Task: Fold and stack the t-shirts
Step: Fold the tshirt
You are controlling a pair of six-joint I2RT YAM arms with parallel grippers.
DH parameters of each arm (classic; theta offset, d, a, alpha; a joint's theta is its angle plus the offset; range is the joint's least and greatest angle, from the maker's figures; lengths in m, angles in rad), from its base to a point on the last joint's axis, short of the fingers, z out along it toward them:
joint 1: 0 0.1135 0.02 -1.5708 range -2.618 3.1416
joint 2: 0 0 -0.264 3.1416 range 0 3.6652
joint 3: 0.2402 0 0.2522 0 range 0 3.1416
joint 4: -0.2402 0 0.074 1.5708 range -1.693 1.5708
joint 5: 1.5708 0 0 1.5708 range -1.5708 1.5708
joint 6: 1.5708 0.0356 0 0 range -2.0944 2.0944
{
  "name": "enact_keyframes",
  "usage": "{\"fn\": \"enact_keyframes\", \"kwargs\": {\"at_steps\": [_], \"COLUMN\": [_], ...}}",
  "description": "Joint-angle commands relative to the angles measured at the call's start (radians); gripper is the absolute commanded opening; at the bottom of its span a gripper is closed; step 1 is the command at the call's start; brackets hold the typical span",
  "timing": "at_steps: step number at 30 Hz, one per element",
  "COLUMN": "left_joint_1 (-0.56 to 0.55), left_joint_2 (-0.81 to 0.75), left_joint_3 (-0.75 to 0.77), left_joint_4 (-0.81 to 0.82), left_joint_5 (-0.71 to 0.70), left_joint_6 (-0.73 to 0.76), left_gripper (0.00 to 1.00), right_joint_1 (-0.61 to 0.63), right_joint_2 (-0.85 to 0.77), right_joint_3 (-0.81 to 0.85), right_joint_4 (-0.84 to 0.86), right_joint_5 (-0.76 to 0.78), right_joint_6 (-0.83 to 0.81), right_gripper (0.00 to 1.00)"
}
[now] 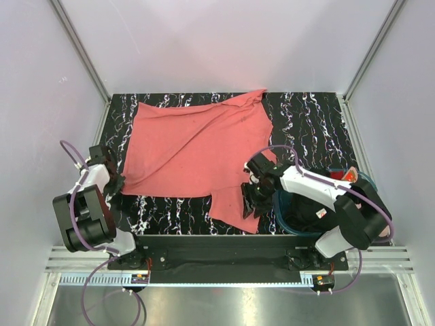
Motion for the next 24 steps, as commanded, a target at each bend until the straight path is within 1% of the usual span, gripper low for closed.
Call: {"fn": "enact_keyframes", "kwargs": {"at_steps": [1,3,5,8,11,16,19,24], "left_joint_1": [0.007,0.006,0.007,0.006,0.007,0.007,0.007,0.007], "left_joint_2": [0.017,0.017,0.012,0.012,0.020,0.027,0.029,0.038], "left_joint_3": [0.036,0.021,0.007,-0.008,-0.010,0.002,0.007,0.025], "left_joint_4": [0.028,0.034,0.048,0.062,0.065,0.065,0.066,0.059], "left_joint_5": [-0.015,0.005,0.011,0.023,0.033,0.033,0.034,0.033], "left_joint_6": [0.024,0.021,0.013,0.012,0.010,0.018,0.019,0.032], "left_gripper": [0.00,0.00,0.00,0.00,0.00,0.00,0.00,0.00], "right_joint_1": [0.023,0.033,0.040,0.059,0.083,0.125,0.131,0.142], "right_joint_2": [-0.007,-0.018,-0.016,0.011,0.051,0.051,0.048,0.062], "right_joint_3": [-0.049,-0.068,-0.085,-0.097,-0.103,-0.126,-0.126,-0.137], "right_joint_4": [-0.013,0.004,0.015,0.039,0.061,0.059,0.048,0.032], "right_joint_5": [0.093,0.126,0.149,0.169,0.189,0.229,0.249,0.266], "right_joint_6": [0.089,0.127,0.177,0.252,0.307,0.375,0.382,0.392], "right_gripper": [0.53,0.55,0.59,0.60,0.58,0.53,0.50,0.49]}}
